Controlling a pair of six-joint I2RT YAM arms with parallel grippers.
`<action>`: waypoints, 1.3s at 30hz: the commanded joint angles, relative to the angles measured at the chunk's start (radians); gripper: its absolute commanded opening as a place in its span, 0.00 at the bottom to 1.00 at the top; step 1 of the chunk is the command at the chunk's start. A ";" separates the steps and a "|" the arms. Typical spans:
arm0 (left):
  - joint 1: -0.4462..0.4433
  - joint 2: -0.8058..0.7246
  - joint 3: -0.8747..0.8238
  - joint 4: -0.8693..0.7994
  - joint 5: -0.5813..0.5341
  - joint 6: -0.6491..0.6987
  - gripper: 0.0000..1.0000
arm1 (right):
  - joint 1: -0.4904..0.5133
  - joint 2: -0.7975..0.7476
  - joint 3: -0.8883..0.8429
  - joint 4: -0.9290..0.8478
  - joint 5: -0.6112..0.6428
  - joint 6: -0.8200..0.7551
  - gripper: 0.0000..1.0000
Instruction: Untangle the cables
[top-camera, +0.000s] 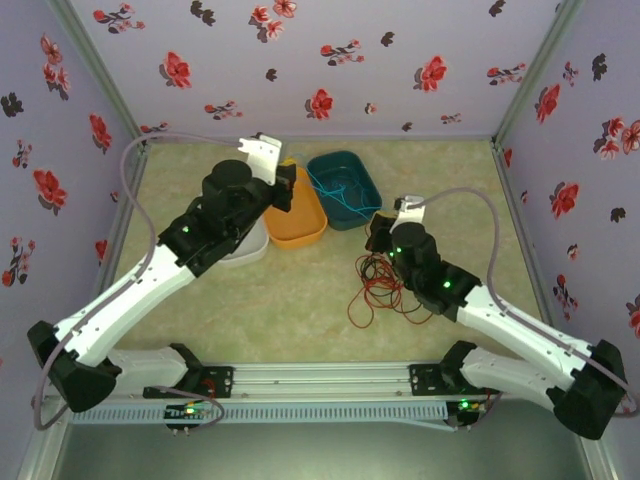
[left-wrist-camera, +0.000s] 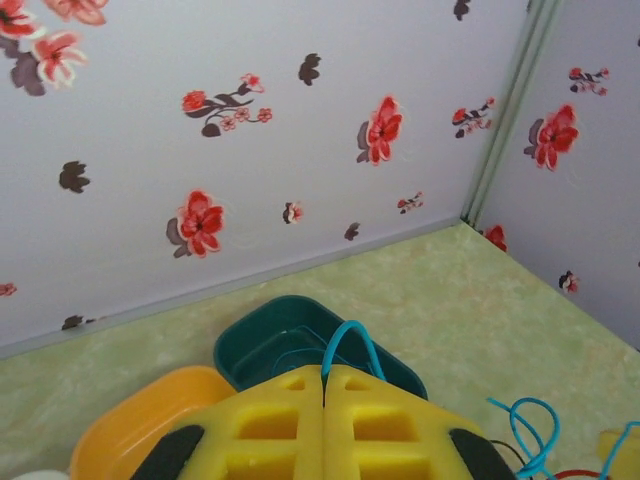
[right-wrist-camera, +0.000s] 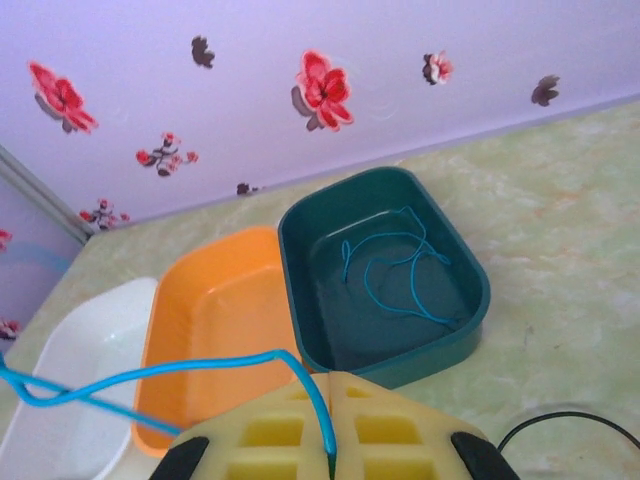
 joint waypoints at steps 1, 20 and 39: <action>0.022 -0.036 -0.016 0.012 -0.045 -0.047 0.00 | -0.028 -0.028 -0.021 -0.112 0.120 0.095 0.00; 0.043 -0.147 -0.052 0.035 -0.090 -0.015 0.00 | -0.138 -0.039 0.010 -0.464 0.309 0.411 0.43; 0.043 -0.177 -0.068 0.037 -0.015 0.010 0.00 | -0.281 -0.102 0.027 -0.774 0.243 0.491 0.77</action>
